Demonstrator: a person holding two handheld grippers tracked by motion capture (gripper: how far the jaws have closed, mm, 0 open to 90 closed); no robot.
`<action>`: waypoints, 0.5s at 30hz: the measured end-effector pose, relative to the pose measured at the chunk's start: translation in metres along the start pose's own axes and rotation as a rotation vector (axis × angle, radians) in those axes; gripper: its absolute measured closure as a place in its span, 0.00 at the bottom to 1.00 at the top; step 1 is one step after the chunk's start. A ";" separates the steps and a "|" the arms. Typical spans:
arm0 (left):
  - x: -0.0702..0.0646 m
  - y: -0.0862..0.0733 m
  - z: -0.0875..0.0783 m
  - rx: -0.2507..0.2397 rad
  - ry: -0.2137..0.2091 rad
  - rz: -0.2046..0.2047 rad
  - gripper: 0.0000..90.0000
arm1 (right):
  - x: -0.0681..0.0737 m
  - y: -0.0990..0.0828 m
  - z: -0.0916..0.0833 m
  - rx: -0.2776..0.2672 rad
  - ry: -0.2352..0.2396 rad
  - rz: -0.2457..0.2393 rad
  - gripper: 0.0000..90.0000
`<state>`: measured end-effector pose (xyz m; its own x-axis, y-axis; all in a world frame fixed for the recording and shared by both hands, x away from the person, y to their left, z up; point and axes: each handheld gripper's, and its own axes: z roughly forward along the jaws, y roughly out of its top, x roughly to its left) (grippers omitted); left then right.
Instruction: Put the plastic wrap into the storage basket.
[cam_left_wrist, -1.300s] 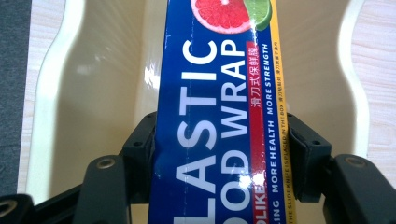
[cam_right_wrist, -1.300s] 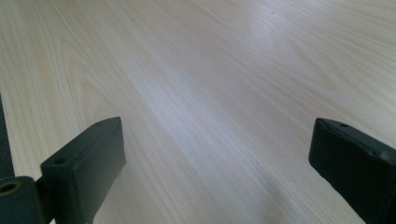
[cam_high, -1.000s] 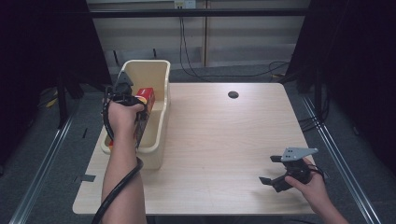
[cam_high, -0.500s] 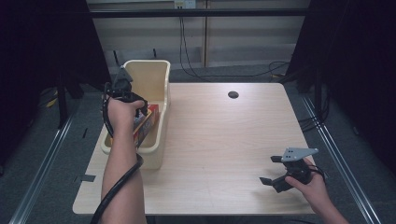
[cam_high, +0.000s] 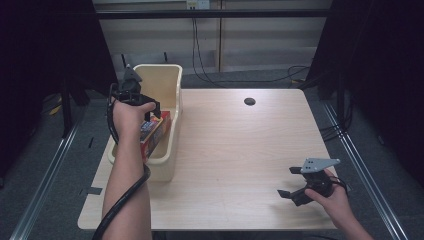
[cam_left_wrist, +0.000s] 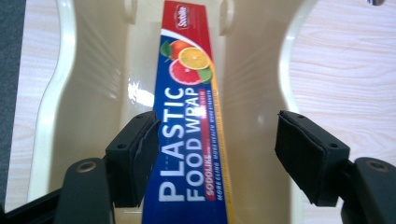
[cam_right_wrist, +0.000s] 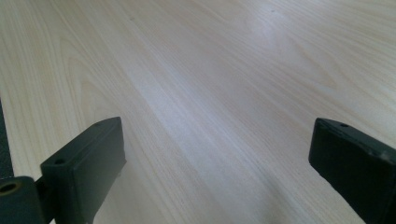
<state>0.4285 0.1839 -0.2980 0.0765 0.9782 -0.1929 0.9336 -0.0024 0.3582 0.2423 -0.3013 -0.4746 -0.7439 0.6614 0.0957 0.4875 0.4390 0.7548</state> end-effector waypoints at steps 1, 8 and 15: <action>-0.002 0.000 -0.002 -0.007 -0.006 0.004 0.34 | 0.000 0.000 0.000 -0.001 0.000 0.001 0.04; -0.020 0.000 -0.012 -0.034 -0.065 0.070 0.32 | 0.001 0.003 0.000 -0.007 0.001 -0.007 0.04; -0.038 -0.002 -0.017 -0.045 -0.107 0.143 0.31 | 0.001 0.004 0.000 -0.007 0.001 -0.010 0.04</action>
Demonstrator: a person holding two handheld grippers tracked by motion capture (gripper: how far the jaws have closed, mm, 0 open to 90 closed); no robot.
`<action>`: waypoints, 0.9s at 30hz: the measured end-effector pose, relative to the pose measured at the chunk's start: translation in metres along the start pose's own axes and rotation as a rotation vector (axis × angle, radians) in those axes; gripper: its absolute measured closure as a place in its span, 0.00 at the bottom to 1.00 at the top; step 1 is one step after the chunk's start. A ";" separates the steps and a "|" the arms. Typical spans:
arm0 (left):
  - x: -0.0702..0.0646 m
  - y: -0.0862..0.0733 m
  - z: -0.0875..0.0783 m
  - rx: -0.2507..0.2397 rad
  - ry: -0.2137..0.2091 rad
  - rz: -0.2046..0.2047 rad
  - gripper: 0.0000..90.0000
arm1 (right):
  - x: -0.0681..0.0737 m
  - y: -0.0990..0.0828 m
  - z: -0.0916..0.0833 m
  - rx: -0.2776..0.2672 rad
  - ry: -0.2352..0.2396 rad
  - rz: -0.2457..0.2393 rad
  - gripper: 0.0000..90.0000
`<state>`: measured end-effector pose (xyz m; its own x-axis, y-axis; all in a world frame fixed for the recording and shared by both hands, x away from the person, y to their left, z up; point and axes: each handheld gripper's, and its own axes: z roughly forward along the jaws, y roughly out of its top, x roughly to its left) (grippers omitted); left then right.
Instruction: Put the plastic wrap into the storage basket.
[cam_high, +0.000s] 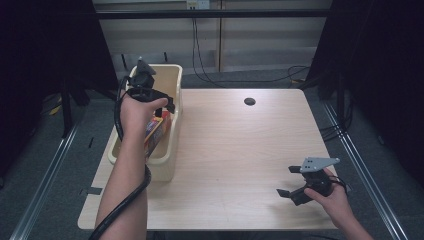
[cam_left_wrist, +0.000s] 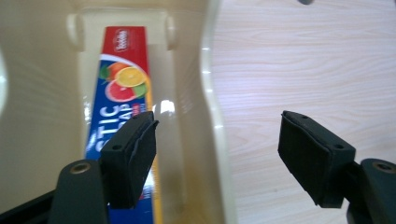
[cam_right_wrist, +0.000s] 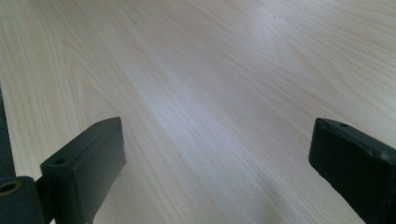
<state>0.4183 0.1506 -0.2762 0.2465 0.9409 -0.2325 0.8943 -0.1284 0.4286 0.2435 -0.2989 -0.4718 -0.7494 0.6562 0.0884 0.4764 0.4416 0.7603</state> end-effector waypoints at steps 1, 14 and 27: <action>-0.003 0.000 0.000 0.004 -0.007 0.011 0.30 | 0.000 0.000 0.000 -0.001 0.001 0.001 0.04; -0.015 -0.005 0.008 0.001 -0.067 0.066 0.29 | 0.001 0.001 0.000 -0.001 -0.005 -0.005 0.04; -0.037 -0.008 0.017 0.012 -0.123 0.136 0.29 | 0.002 0.001 0.000 0.001 -0.004 -0.008 0.04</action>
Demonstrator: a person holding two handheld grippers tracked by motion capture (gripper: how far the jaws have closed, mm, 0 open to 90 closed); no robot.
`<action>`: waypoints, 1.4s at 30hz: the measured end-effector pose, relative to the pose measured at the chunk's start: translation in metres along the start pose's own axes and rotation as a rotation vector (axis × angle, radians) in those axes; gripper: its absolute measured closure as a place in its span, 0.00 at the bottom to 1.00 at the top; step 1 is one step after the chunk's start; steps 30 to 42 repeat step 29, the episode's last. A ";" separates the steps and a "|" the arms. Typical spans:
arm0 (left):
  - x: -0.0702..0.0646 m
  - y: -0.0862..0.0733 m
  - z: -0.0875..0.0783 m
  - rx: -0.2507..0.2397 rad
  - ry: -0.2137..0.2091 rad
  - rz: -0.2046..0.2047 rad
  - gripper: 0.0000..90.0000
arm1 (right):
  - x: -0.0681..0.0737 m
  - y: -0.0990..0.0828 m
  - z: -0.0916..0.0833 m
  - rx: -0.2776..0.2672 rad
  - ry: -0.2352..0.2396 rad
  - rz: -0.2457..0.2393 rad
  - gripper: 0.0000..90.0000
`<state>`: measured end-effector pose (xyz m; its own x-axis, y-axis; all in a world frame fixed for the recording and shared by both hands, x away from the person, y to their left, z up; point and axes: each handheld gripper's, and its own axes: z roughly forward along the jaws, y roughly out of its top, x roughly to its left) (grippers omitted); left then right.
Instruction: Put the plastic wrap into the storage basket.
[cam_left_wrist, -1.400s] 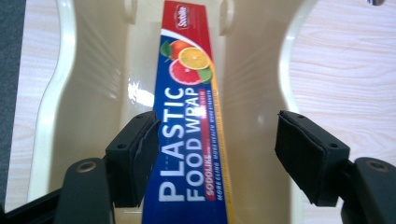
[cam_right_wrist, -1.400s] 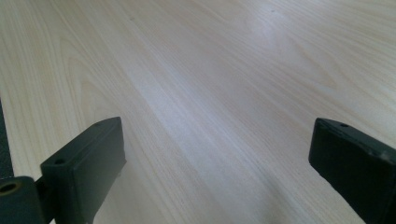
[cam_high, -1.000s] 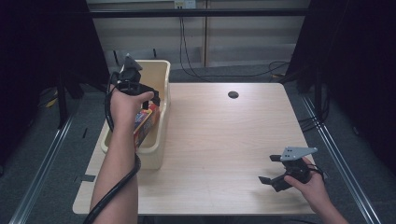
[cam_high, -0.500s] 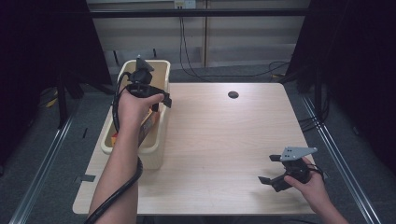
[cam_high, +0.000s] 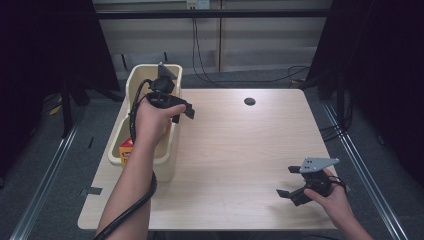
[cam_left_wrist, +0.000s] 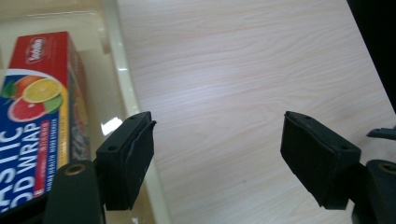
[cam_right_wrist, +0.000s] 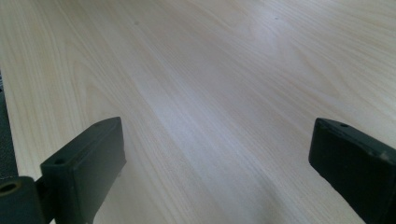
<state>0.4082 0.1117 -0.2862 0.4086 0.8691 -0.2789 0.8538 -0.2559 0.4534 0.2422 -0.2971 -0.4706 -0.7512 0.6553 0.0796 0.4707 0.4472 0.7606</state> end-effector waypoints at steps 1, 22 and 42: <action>-0.002 0.000 0.001 0.004 -0.005 0.013 0.29 | 0.000 0.000 0.000 0.000 0.000 0.000 0.04; -0.035 -0.013 0.040 0.032 -0.111 0.120 0.27 | 0.001 0.000 0.002 0.006 0.007 -0.006 0.04; -0.038 -0.016 0.051 0.029 -0.119 0.130 0.26 | 0.000 -0.001 0.003 0.010 0.008 -0.005 0.04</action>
